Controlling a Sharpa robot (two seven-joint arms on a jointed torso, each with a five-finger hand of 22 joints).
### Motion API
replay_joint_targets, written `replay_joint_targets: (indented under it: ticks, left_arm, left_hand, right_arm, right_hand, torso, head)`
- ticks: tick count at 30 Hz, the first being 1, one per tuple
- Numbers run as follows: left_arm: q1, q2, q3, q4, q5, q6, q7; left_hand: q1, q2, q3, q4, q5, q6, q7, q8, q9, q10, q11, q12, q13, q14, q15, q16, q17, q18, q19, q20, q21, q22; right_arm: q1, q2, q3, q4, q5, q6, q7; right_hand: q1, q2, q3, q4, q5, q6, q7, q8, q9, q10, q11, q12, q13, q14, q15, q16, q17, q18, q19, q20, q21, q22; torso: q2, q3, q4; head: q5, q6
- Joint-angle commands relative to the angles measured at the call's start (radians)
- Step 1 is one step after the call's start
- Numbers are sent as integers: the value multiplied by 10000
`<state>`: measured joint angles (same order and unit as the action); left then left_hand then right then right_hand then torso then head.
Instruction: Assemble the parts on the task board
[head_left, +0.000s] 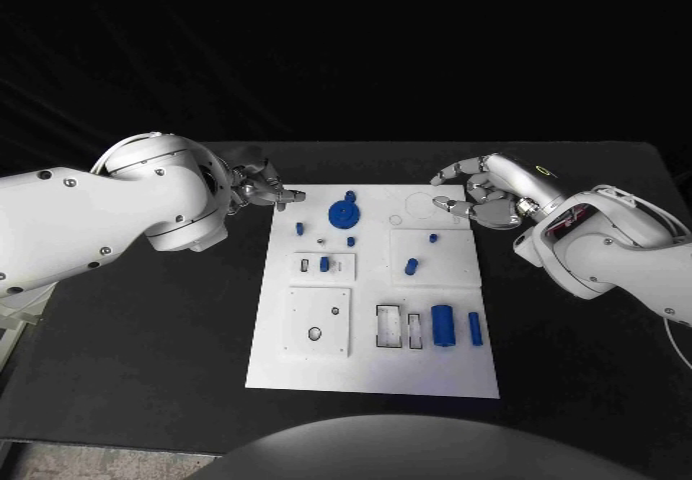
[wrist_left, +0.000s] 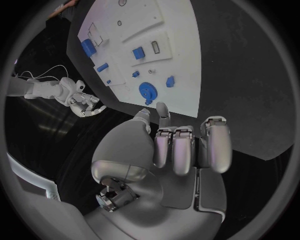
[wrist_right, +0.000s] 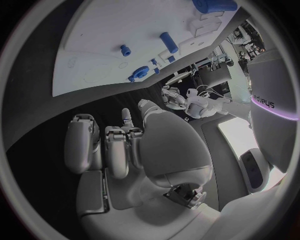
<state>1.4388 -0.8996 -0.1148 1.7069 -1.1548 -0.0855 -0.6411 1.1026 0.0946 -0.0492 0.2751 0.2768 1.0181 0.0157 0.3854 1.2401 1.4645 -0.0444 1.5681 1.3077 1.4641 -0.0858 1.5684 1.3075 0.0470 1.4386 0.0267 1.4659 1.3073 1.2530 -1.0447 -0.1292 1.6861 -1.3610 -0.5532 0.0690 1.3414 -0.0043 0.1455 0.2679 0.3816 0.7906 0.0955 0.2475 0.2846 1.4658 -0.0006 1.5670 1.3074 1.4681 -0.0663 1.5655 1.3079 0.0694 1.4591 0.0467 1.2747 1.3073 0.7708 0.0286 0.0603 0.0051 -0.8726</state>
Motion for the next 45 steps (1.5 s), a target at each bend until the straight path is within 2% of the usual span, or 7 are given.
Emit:
replay_joint_targets:
  ticks: [1, 6, 10, 17, 24, 35, 45]
  left_arm:
    - [-6, 134, -2, -314, -295, 597, -108]
    - [-92, 388, -20, -848, -253, 698, -111]
    - [-210, 595, -34, -1133, -159, 623, -79]
    - [-490, 861, -47, -1351, -37, 564, 22]
    - [-606, 994, -50, -1504, 55, 469, 167]
    - [-656, 1080, -51, -1590, 136, 501, 197]
    - [-694, 1123, -60, -1648, 151, 683, 154]
  left_hand:
    - [94, -42, -17, -21, 44, -90, -3, -43, 10, 1063, -24, 27, 2631, 1067, -13, 24, 2633, -52, 36, 6, -46, 1583]
    - [84, -79, -67, 42, -13, -103, 13, -76, 17, 1063, -12, 27, 2631, 1067, -5, 24, 2633, -49, 24, 11, -61, 1576]
    - [25, -103, -172, 133, -205, -138, 43, -145, 31, 1063, 14, 27, 2631, 1067, 15, 24, 2633, -48, 16, 25, -77, 1576]
    - [-246, -42, -441, 164, -713, -234, 103, -228, 129, 1063, 70, 27, 2631, 1067, 64, 24, 2633, -47, 15, 69, -100, 1590]
    - [-389, 5, -612, 165, -962, -300, 135, -281, 190, 1063, 99, 27, 2631, 1067, 91, 24, 2633, -36, -18, 95, -142, 1575]
    - [-400, 27, -665, 152, -983, -381, 159, -329, 210, 1063, 120, 27, 2631, 1067, 109, 24, 2633, -24, -57, 109, -182, 1551]
    - [-151, 72, -701, 112, -602, -429, 178, -377, 287, 1063, 146, 27, 2631, 1067, 142, 24, 2633, -13, -97, 146, -230, 1545]
  right_arm:
    - [2, 2, 1, -1, -12, 43, 90]
    - [1, 14, 0, -49, -9, 138, 73]
    - [-4, 33, 0, -97, -6, 161, 83]
    - [-14, 47, 0, -100, -1, 166, 125]
    - [-20, 39, 0, -99, 0, 164, 133]
    - [-26, 28, 0, -82, 13, 211, 118]
    - [-35, 28, -1, -103, 24, 251, 77]
  right_hand:
    - [35, -29, 14, 49, 34, 82, 14, -51, -10, 1050, 35, 38, 2634, 1017, 79, 20, 2604, -72, -12, 47, 61, 1819]
    - [52, -29, 27, 41, 56, 87, 12, -51, -15, 1050, 33, 38, 2634, 1017, 78, 20, 2604, -72, -12, 47, 61, 1818]
    - [52, -29, 27, 41, 56, 87, 12, -51, -15, 1050, 33, 38, 2634, 1017, 78, 20, 2604, -72, -12, 47, 61, 1818]
    - [67, -27, 40, 34, 74, 91, 11, -51, -20, 1050, 32, 38, 2634, 1017, 77, 18, 2603, -71, -15, 47, 54, 1816]
    - [81, -19, 57, 29, 92, 103, 10, -48, -24, 1050, 31, 38, 2634, 1019, 76, 26, 2609, -72, -11, 47, 64, 1819]
    - [88, -14, 66, 28, 99, 108, 9, -46, -26, 1050, 31, 38, 2634, 1021, 75, 33, 2614, -74, -8, 47, 71, 1821]
    - [99, -13, 75, 22, 109, 112, 9, -46, -30, 1050, 30, 38, 2634, 1021, 75, 31, 2612, -73, -8, 46, 70, 1821]
  torso:
    - [50, -48, 10]
    - [40, -53, 26]
    - [50, -70, 31]
    - [50, -50, 8]
    - [45, -32, -6]
    - [40, -37, 0]
    - [43, -43, 2]
  head:
    - [14, 0]
    - [-3, 0]
    - [33, 0]
    - [63, 0]
    - [147, 0]
    - [163, 0]
    - [126, 0]
